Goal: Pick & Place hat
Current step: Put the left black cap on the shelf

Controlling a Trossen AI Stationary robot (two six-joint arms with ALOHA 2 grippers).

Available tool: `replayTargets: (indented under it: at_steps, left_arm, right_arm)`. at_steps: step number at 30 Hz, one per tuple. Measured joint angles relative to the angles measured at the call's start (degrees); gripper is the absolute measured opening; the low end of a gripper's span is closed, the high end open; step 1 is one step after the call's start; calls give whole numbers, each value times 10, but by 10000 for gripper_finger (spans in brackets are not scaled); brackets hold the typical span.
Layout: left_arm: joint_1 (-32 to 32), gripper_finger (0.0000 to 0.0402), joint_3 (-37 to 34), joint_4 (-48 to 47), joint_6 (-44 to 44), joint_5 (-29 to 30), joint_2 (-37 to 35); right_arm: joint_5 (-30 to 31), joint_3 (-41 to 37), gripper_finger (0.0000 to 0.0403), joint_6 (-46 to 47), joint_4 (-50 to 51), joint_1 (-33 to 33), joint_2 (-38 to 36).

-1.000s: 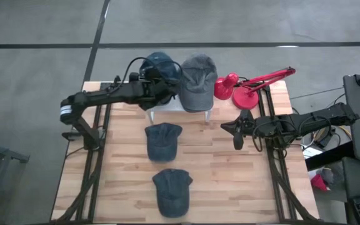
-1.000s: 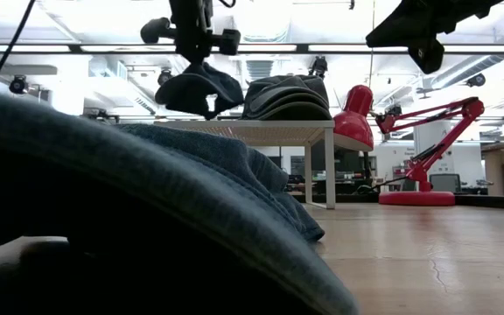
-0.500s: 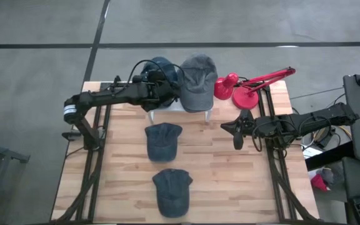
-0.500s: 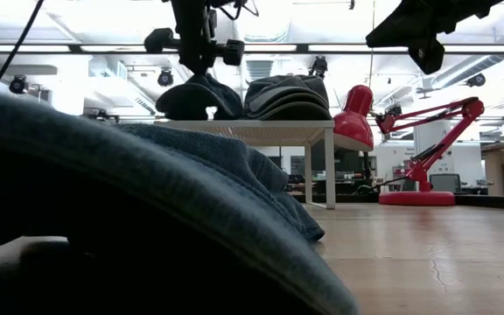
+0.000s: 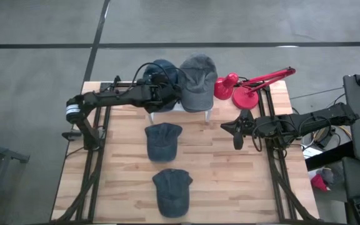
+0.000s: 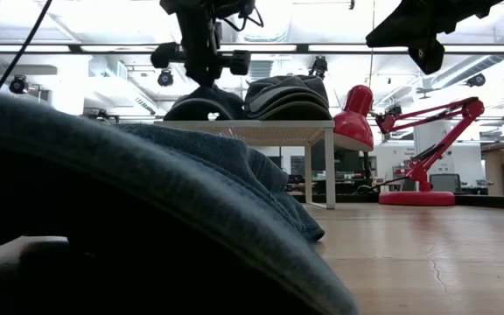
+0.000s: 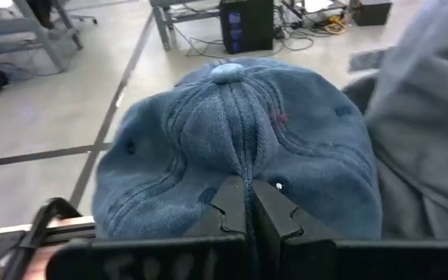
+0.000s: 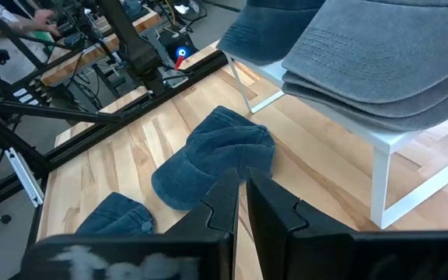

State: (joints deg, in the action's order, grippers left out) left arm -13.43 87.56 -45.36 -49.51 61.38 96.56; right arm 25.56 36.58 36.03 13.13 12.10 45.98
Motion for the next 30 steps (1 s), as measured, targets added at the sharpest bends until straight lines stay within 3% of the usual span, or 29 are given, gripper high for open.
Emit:
replayTargets:
  at_steps: [4, 12, 30]
  left_arm:
    - [0, 0, -15, 45, 25, -16, 0]
    - [0, 4, -25, 47, 30, -24, 0]
    - [3, 91, -6, 46, 48, -48, -4]
  right_arm:
    - [0, 0, 27, 0, 0, 0, 0]
    - [0, 0, 27, 0, 0, 0, 0]
    - [0, 0, 27, 0, 0, 0, 0]
